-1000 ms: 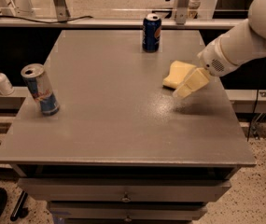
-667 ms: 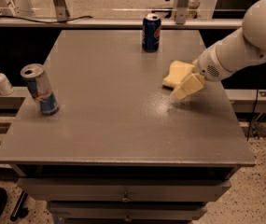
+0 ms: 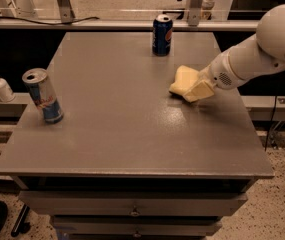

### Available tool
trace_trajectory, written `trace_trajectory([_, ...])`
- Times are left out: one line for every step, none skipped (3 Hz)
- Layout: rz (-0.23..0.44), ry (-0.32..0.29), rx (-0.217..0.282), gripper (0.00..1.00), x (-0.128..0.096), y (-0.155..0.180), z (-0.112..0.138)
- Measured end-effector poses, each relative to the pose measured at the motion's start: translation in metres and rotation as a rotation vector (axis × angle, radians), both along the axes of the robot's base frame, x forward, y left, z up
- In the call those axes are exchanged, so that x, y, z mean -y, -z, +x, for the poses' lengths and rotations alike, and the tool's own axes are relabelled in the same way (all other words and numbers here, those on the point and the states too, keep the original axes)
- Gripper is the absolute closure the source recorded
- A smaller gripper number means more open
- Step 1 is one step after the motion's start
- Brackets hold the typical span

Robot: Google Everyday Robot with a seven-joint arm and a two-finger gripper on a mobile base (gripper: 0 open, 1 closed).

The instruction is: Move sponge near redbull can

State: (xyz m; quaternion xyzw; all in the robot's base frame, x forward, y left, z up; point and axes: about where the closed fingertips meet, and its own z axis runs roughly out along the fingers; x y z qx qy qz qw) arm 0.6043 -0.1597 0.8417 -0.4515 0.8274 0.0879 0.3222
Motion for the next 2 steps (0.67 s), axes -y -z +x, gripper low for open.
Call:
trace_trajectory([0.012, -0.008, 0.025, 0.86, -0.001, -0.016, 0.003])
trace_trajectory([0.045, -0.066, 0.053, 1.00, -0.019, -0.049, -0.003])
